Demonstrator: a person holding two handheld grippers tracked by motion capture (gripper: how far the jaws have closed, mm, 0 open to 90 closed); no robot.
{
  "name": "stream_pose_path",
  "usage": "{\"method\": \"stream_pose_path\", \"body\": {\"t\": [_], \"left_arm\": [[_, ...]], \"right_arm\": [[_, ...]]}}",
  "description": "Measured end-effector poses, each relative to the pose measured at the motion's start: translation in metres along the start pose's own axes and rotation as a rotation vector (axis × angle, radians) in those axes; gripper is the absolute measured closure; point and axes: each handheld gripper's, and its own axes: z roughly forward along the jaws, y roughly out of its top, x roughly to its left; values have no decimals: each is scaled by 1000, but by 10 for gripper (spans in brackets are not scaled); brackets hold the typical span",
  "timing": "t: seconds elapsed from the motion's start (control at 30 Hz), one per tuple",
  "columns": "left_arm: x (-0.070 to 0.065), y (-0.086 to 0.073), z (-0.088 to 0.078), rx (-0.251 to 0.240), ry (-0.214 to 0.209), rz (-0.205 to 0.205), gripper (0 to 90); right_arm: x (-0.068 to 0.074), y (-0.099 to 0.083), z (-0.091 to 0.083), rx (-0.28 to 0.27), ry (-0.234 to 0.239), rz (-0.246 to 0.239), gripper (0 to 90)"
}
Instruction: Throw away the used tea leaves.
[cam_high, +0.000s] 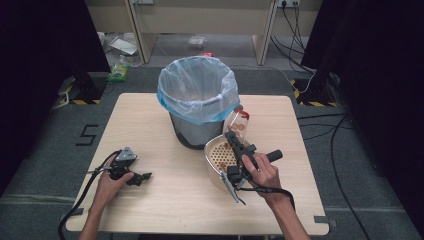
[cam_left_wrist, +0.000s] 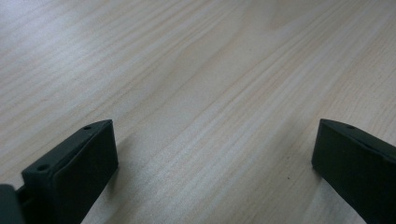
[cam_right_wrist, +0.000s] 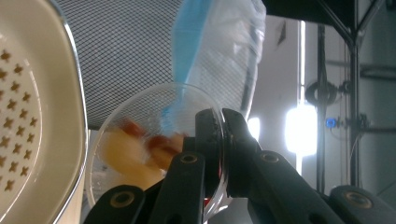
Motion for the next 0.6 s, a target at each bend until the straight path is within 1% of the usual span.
{"method": "stream_pose_path", "body": {"t": [0.03,0.07,0.13,0.17,0.23,0.27,0.3,0.4,0.43,0.5,0.53,0.57,0.6], "left_arm": [[0,0,0,0,0,0,0],[0,0,0,0,0,0,0],[0,0,0,0,0,0,0],[0,0,0,0,0,0,0],[0,0,0,-1,0,-1,0],[0,0,0,-1,0,0,0],[0,0,0,-1,0,0,0],[0,0,0,-1,0,0,0],[0,0,0,-1,0,-1,0],[0,0,0,-1,0,0,0],[0,0,0,-1,0,-1,0],[0,0,0,-1,0,-1,0],[0,0,0,-1,0,0,0]], "right_arm": [[1,0,0,2,0,13,869],[2,2,0,-4,4,-11,868],[3,3,-1,-3,7,-16,869],[2,1,0,6,-3,11,868],[1,1,0,2,-6,1,868],[-1,2,0,0,-18,6,869],[-2,2,-1,0,-25,26,868],[-2,3,0,-4,-1,26,868],[-2,3,0,-4,-1,26,868],[-6,0,0,0,-10,90,868],[-6,0,0,0,-7,80,868],[-9,-2,0,5,5,131,868],[-11,-4,0,7,12,163,868]]}}
